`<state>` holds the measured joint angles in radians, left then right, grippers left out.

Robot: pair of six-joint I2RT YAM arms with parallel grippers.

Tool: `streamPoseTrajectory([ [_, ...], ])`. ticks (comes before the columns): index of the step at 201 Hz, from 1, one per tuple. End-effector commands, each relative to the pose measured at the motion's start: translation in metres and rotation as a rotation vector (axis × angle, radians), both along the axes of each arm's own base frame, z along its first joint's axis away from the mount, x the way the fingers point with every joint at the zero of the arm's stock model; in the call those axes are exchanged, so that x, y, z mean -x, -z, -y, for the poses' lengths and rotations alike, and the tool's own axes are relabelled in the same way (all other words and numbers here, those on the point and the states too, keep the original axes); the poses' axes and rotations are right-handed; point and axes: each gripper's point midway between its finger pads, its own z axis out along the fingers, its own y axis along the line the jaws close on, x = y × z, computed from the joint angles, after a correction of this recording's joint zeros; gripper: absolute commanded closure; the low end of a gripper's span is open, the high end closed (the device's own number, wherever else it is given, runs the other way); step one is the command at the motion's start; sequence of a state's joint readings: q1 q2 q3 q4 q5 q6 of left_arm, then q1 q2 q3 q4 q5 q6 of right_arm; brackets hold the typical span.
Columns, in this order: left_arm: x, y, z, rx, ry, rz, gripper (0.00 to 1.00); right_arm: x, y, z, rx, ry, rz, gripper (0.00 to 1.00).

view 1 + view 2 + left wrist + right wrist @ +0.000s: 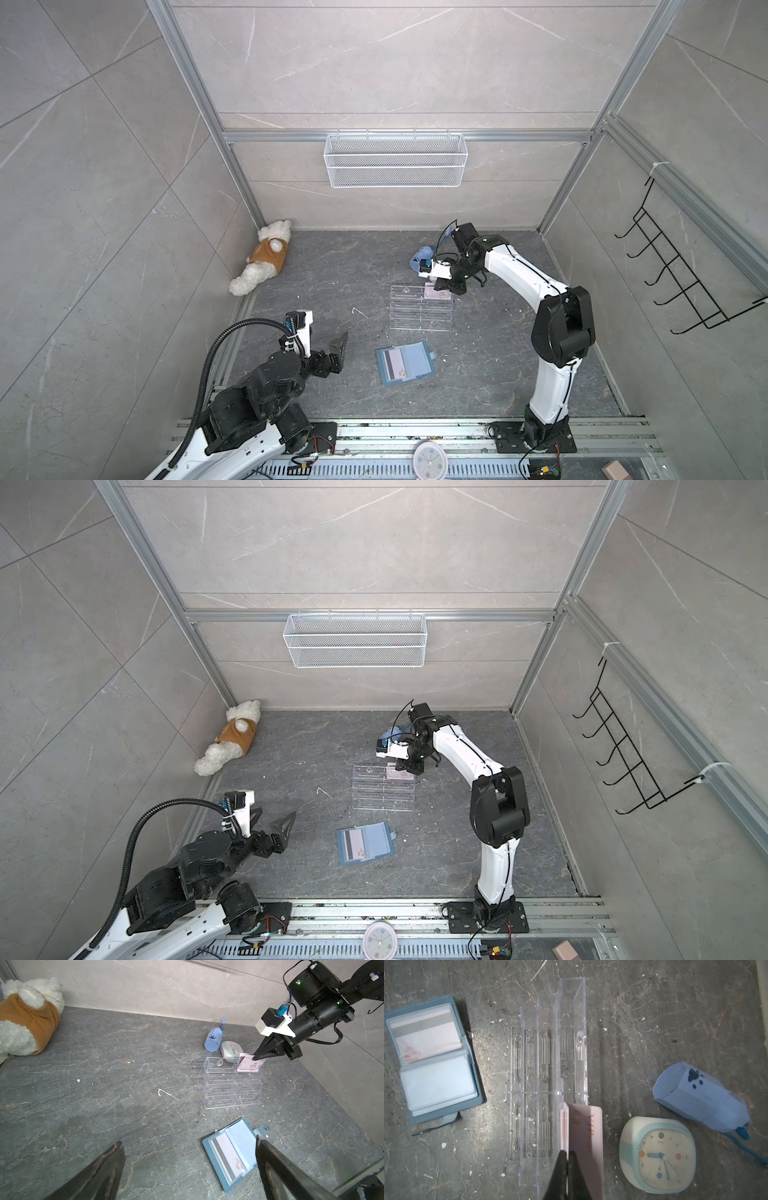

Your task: Take the credit cards out of the card holder

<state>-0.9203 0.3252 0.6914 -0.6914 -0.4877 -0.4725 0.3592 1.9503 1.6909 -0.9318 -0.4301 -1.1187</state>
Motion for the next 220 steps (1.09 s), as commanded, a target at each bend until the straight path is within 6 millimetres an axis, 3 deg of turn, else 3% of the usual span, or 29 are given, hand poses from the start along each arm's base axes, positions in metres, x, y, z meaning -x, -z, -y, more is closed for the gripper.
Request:
streamPoseTrajectory([
  [1, -0.002, -0.009, 0.001, 0.04, -0.009, 0.027, 0.01, 0.0, 0.0, -0.001, 0.011, 0.012, -0.026, 0.93],
  [80, -0.002, -0.007, 0.0, 0.046, -0.01, 0.028, 0.01, 0.001, 0.0, 0.005, 0.046, 0.032, -0.037, 0.93],
  [141, -0.001, -0.006, 0.0, 0.05, -0.008, 0.026, 0.01, 0.0, -0.002, 0.003, 0.032, 0.052, -0.048, 0.84],
  [220, 0.001, -0.008, 0.007, 0.066, 0.027, 0.019, 0.01, -0.019, -0.039, 0.005, 0.011, 0.126, 0.078, 0.76],
])
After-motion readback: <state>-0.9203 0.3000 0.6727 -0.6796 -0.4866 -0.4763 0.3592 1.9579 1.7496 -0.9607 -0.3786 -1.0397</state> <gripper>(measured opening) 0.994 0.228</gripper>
